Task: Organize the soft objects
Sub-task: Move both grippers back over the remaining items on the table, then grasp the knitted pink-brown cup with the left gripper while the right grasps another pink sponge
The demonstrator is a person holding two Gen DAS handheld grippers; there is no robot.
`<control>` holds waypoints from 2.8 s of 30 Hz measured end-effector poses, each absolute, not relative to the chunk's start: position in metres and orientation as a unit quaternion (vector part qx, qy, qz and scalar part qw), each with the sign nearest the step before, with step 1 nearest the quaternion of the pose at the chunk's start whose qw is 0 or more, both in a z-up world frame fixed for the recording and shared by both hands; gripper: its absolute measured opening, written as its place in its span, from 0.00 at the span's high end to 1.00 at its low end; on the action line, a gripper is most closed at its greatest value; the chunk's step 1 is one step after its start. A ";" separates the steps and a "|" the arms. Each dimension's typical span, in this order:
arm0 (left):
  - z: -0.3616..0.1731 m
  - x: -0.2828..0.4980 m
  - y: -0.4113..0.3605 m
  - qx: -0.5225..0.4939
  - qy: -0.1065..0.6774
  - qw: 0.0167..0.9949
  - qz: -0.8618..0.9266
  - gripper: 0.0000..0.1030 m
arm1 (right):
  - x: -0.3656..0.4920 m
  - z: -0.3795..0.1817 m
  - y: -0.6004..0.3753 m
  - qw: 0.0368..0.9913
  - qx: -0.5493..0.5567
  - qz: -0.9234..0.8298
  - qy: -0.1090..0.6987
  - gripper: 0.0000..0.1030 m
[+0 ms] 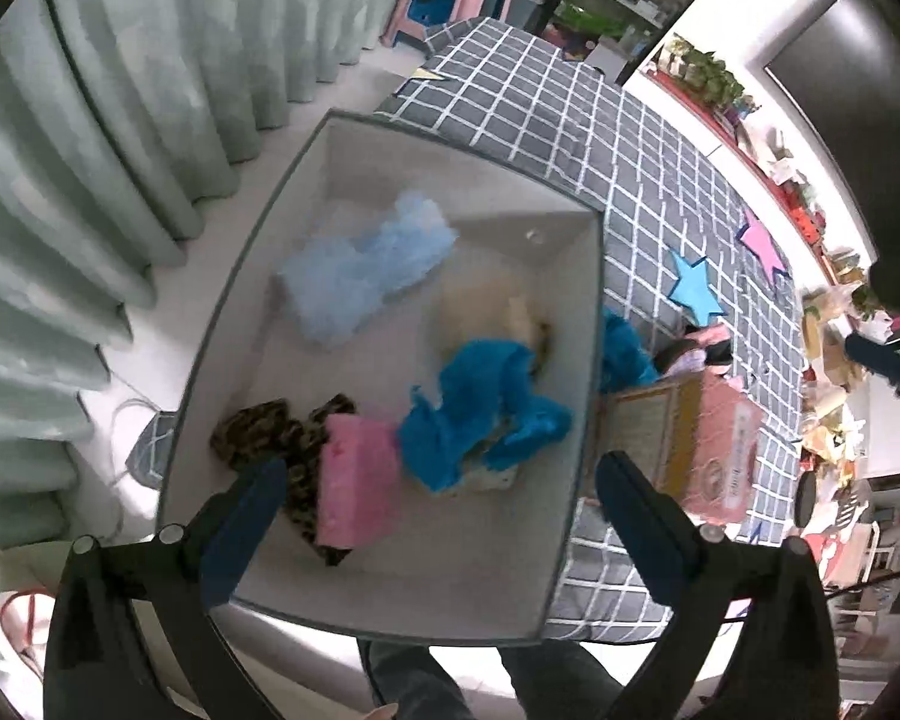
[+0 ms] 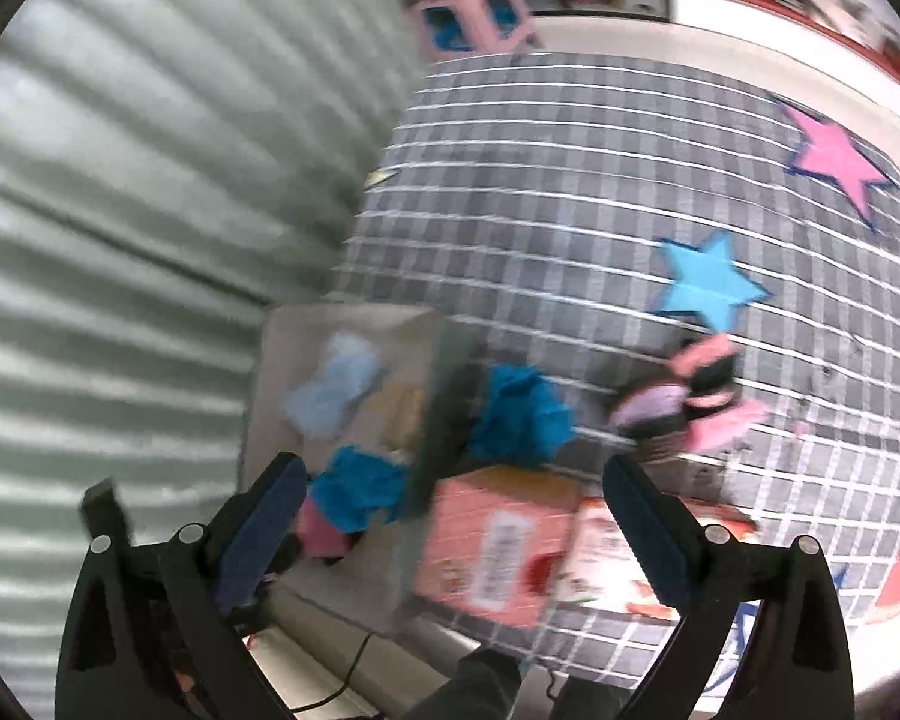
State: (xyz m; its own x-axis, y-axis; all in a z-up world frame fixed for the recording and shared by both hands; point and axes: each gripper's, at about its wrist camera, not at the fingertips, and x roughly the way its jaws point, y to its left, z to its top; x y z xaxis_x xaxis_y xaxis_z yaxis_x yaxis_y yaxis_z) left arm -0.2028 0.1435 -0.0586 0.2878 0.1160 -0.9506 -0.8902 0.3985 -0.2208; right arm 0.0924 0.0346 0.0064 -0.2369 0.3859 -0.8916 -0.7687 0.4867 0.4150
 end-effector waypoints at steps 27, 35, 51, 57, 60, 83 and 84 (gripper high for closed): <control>-0.038 -0.066 0.150 -0.378 0.544 0.684 0.305 0.00 | 0.225 -0.157 -0.009 0.611 -0.208 0.323 0.692 0.03; -0.051 0.007 0.136 -0.360 0.575 0.677 0.285 0.00 | 0.226 -0.196 -0.011 0.589 -0.235 0.329 0.700 0.03; -0.116 0.099 0.117 -0.331 0.656 0.613 0.289 0.00 | 0.285 -0.198 -0.096 0.586 -0.195 0.331 0.714 0.03; -0.118 0.100 0.130 -0.312 0.669 0.590 0.326 0.00 | 0.243 -0.199 -0.042 0.552 -0.252 0.393 0.691 0.03; -0.120 0.099 0.135 -0.313 0.674 0.582 0.331 0.00 | 0.222 -0.208 -0.020 0.536 -0.284 0.401 0.687 0.03; -0.208 0.131 0.095 -0.280 0.742 0.525 0.310 0.00 | 0.214 -0.222 -0.103 0.567 -0.209 0.371 0.705 0.30; -0.215 0.133 0.092 -0.271 0.747 0.523 0.308 0.00 | 0.218 -0.222 -0.106 0.568 -0.205 0.370 0.706 0.30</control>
